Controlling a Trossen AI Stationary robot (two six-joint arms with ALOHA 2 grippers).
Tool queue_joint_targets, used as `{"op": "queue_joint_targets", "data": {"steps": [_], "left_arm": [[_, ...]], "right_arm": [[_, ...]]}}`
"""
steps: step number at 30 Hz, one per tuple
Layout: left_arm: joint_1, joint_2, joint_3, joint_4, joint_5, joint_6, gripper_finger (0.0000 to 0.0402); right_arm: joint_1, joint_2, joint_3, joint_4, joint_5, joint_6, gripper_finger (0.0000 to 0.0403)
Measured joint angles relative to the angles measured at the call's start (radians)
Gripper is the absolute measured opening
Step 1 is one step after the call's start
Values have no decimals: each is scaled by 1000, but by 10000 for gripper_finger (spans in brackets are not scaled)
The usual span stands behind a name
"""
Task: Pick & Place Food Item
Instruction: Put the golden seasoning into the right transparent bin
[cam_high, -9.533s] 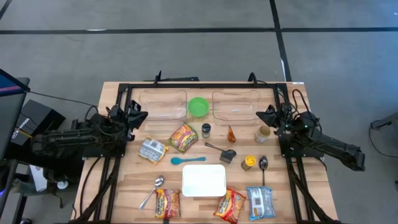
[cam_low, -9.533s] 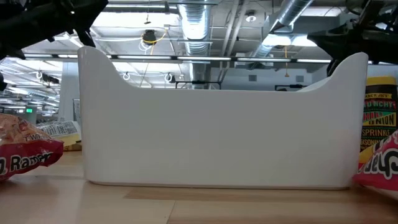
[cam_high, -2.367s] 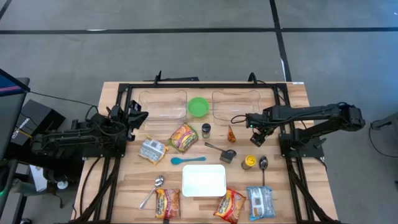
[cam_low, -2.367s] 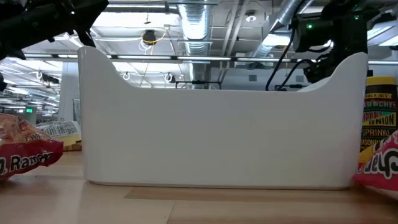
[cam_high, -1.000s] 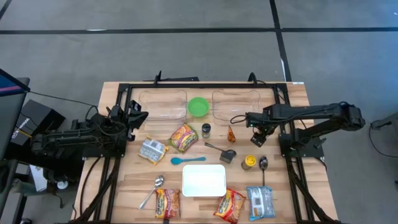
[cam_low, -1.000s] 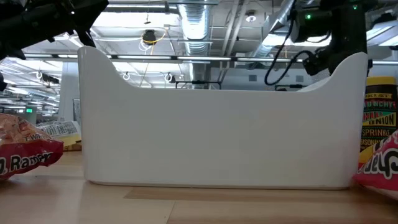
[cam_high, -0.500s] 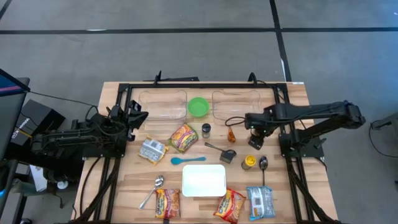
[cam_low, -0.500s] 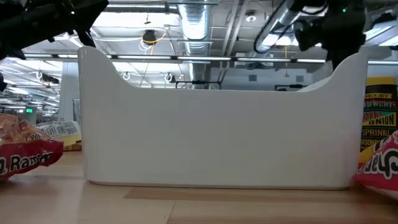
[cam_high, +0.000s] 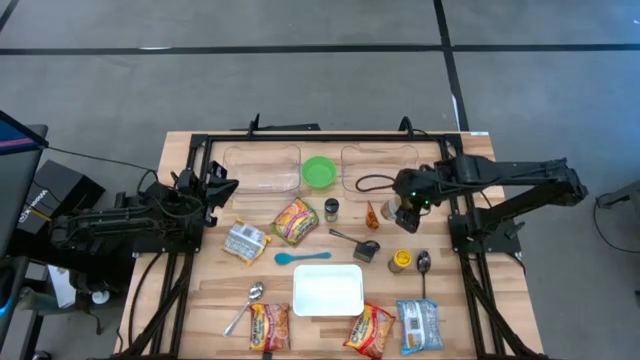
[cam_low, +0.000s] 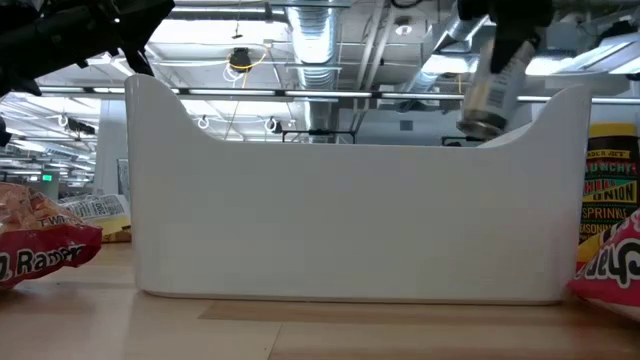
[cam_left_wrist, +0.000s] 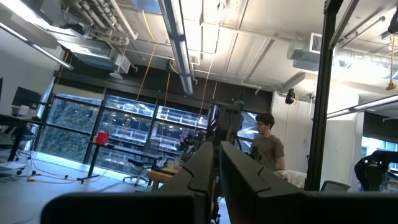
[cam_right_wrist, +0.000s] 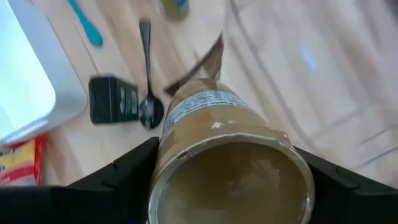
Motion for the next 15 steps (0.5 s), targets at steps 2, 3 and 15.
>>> {"op": "queue_joint_targets", "data": {"steps": [2,3,15], "left_arm": [[0,0,0,0,0,0,21],[0,0,0,0,0,0,21],[0,0,0,0,0,0,21]], "right_arm": [[-14,0,27,1,16,-23,282],[-25,0,40,3,26,-34,282],[-218,0,115,85,58,-176,282]]}}
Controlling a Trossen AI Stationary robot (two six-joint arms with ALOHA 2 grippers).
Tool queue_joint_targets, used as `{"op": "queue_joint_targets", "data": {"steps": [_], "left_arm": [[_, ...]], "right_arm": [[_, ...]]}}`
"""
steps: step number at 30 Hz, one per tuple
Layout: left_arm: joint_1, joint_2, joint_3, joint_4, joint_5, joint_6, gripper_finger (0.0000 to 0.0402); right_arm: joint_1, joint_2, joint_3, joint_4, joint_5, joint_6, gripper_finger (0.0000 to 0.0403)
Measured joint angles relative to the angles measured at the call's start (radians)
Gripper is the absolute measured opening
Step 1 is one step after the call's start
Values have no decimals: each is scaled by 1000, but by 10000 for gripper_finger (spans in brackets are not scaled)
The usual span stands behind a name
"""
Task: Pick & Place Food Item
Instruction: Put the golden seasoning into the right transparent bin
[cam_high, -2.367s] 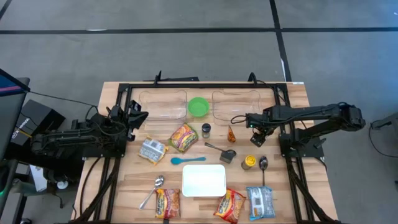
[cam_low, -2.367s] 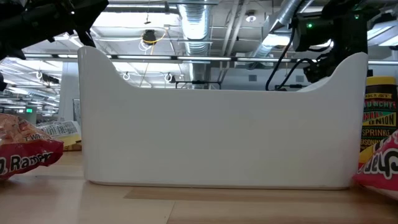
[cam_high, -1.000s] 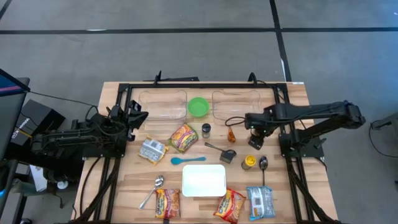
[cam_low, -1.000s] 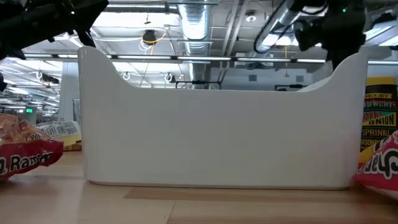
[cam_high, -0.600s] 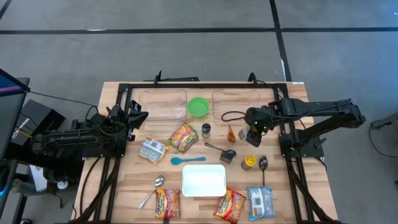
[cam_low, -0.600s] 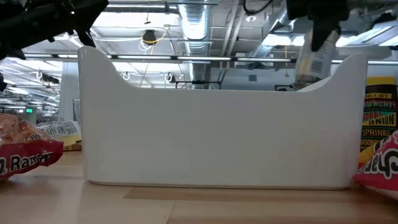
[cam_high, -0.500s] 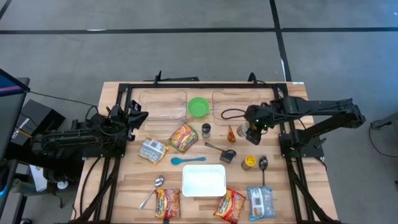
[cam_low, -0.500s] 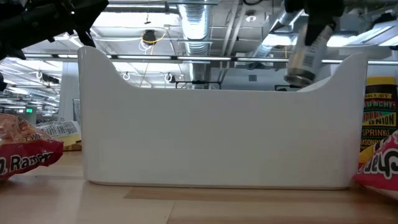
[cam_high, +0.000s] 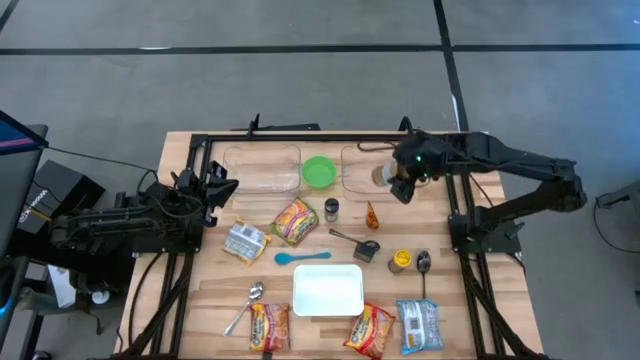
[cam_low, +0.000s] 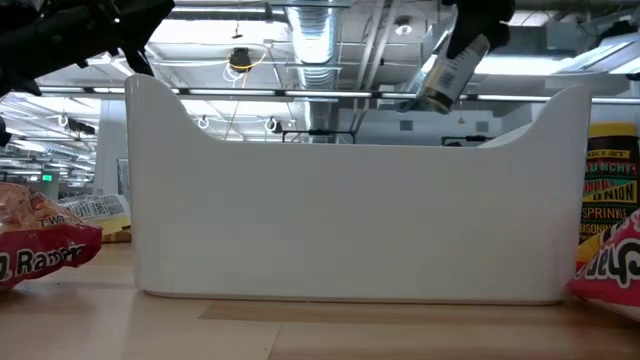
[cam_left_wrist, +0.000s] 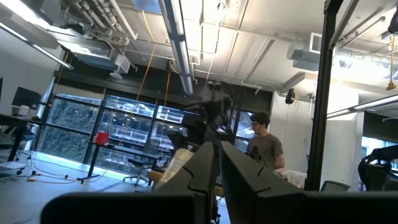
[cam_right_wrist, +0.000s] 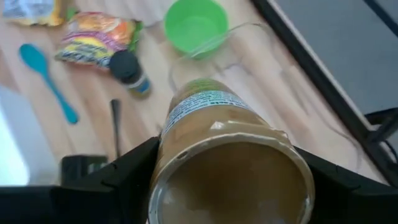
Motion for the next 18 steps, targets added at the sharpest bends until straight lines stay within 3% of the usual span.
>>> {"op": "queue_joint_targets", "data": {"steps": [12,18], "left_arm": [[0,0,0,0,0,0,21],[0,0,0,0,0,0,21]], "right_arm": [[-222,3,0,4,-6,-34,282],[-284,63,0,4,-7,-74,282]]}}
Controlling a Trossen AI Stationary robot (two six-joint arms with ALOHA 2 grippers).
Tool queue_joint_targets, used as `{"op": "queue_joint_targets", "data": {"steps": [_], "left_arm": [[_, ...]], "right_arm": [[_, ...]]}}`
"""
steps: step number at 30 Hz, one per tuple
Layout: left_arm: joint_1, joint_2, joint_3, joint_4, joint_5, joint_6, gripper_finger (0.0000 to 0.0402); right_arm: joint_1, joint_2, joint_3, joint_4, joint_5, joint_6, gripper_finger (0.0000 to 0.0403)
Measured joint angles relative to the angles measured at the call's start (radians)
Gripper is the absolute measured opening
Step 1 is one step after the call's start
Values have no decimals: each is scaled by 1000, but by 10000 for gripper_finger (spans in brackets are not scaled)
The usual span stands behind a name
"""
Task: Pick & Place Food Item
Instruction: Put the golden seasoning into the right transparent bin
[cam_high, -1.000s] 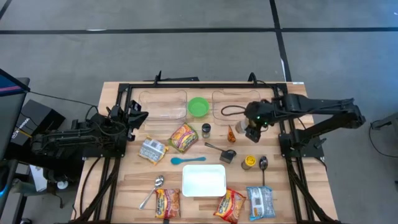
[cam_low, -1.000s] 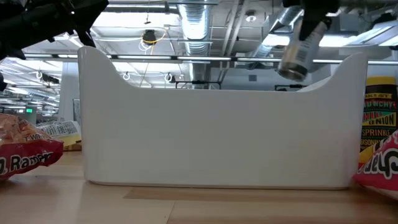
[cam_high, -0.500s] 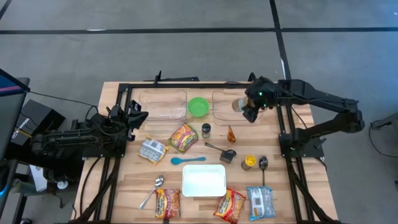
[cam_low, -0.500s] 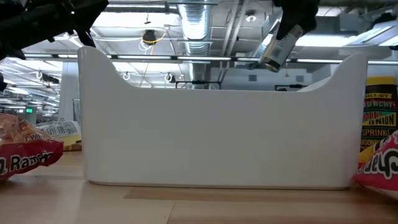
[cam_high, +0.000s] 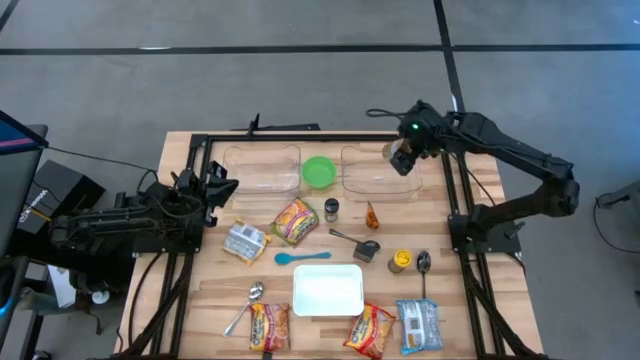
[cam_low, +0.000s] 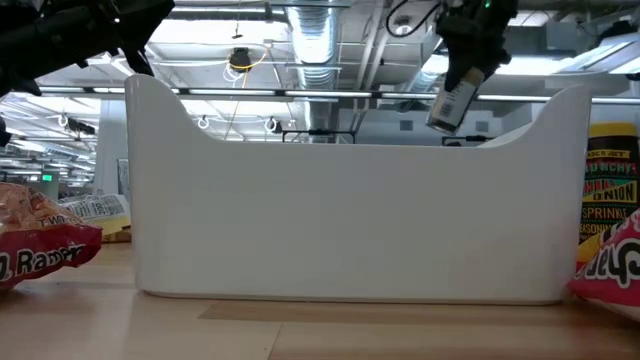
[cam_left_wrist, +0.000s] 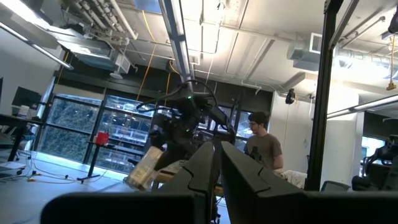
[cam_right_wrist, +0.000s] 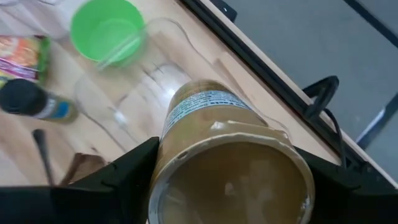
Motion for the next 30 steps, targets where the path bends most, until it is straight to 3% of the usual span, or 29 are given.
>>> {"op": "queue_joint_targets", "data": {"steps": [15,23,30], "left_arm": [[0,0,0,0,0,0,21],[0,0,0,0,0,0,21],[0,0,0,0,0,0,21]], "right_arm": [[-53,303,0,-57,-34,-165,282],[-159,360,-1,-44,-136,-175,282],[-203,362,-43,15,-157,-188,282]]}}
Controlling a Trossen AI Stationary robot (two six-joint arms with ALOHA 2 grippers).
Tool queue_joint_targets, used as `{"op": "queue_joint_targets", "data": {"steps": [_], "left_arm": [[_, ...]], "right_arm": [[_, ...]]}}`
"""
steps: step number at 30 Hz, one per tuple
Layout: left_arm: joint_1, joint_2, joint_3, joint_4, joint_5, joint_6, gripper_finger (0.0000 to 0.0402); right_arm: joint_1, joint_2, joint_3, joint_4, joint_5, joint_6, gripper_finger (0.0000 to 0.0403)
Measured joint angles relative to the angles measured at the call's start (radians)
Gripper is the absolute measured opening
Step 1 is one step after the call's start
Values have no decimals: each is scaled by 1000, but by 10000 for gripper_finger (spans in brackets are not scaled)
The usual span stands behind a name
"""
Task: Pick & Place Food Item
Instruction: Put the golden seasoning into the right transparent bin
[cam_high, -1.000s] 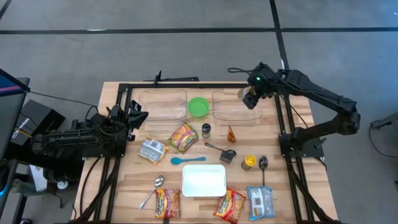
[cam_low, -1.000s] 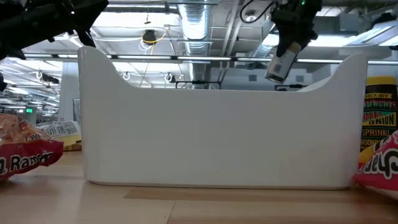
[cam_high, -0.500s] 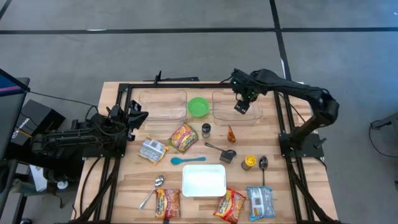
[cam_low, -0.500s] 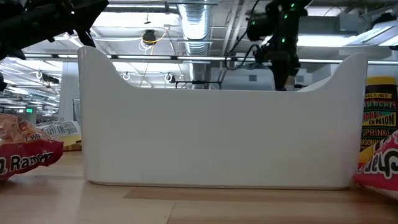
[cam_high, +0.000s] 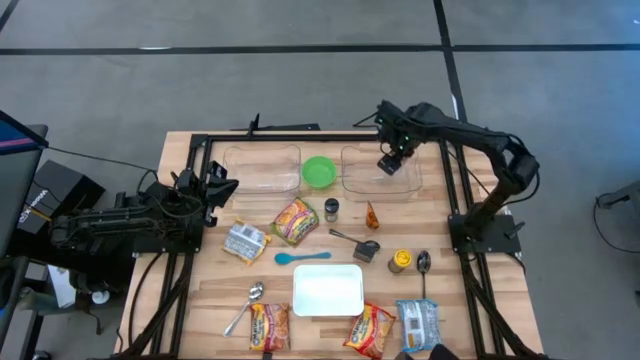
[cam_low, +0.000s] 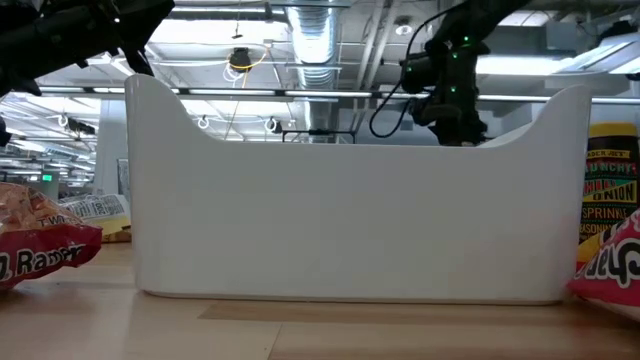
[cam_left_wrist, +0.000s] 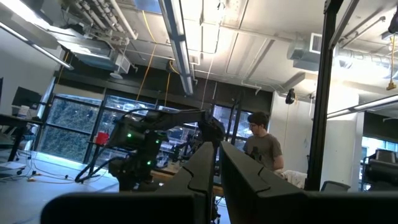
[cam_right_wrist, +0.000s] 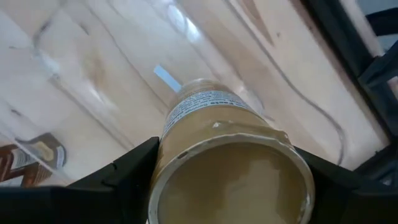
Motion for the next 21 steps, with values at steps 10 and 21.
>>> {"op": "queue_joint_targets", "data": {"steps": [10,21], "left_arm": [[0,0,0,0,-3,0,21],[0,0,0,0,-11,0,21]], "right_arm": [[-31,0,-87,67,0,-47,282],[-34,0,-87,105,0,-46,282]]}}
